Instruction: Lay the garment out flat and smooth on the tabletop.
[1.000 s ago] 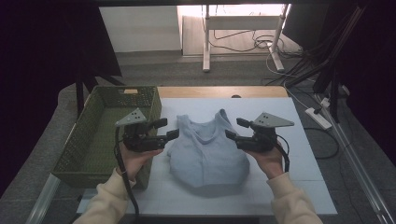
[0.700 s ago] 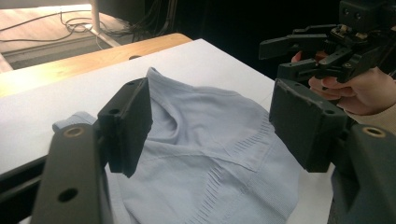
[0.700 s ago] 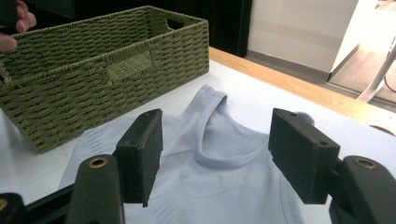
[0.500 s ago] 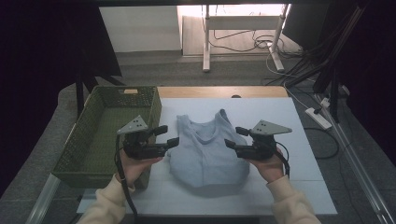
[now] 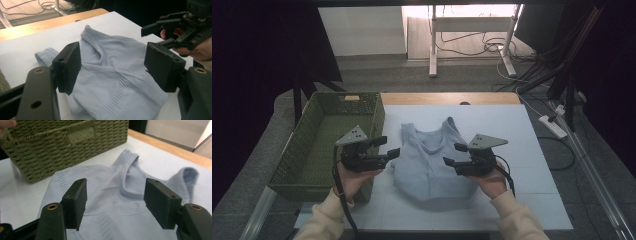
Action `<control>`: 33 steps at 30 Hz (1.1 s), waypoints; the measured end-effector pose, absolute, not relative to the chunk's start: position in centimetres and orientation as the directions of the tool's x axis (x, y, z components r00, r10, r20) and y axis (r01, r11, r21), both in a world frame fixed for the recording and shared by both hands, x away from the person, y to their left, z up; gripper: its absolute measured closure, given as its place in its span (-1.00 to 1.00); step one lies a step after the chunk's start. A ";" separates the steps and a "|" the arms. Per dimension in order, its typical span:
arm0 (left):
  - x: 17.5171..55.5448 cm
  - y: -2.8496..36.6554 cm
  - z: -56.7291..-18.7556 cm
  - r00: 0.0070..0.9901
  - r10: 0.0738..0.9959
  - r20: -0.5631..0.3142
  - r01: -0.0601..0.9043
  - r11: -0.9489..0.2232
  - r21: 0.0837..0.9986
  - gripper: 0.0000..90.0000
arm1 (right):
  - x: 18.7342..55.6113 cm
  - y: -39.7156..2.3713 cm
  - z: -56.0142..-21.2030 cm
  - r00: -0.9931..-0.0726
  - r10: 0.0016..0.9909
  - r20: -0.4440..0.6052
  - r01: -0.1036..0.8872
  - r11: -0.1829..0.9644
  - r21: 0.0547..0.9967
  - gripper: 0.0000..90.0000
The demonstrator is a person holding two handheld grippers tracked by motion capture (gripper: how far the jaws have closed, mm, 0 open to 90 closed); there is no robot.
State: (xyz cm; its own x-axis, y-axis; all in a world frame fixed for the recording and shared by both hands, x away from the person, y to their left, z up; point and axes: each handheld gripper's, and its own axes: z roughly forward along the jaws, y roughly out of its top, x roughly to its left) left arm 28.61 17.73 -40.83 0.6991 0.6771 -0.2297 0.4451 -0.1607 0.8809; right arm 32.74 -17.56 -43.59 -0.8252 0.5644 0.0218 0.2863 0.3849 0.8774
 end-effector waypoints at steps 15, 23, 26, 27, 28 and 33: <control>28.7 18.2 -40.9 0.708 0.668 -0.228 0.446 -0.172 0.879 -0.33 | 32.9 -13.7 -47.4 -0.860 0.509 0.036 0.335 0.511 0.791 -0.21; 28.9 18.4 -41.0 0.707 0.670 -0.226 0.447 -0.175 0.877 -0.33 | 32.8 -13.0 -47.7 -0.866 0.499 0.029 0.335 0.536 0.775 -0.20; 28.8 18.4 -41.0 0.707 0.671 -0.224 0.446 -0.176 0.877 -0.33 | 32.9 -12.9 -48.0 -0.868 0.496 0.027 0.341 0.554 0.759 -0.17; 28.8 18.4 -41.0 0.706 0.672 -0.224 0.446 -0.177 0.878 -0.33 | 33.0 -12.8 -48.1 -0.870 0.491 0.034 0.348 0.565 0.748 -0.14; 28.8 18.4 -41.0 0.706 0.672 -0.223 0.446 -0.177 0.878 -0.33 | 33.1 -12.8 -48.3 -0.871 0.490 0.042 0.357 0.570 0.740 -0.10; 28.9 18.5 -41.1 0.705 0.671 -0.230 0.450 -0.172 0.877 -0.33 | 33.4 -12.7 -48.9 -0.876 0.479 0.057 0.370 0.592 0.717 0.15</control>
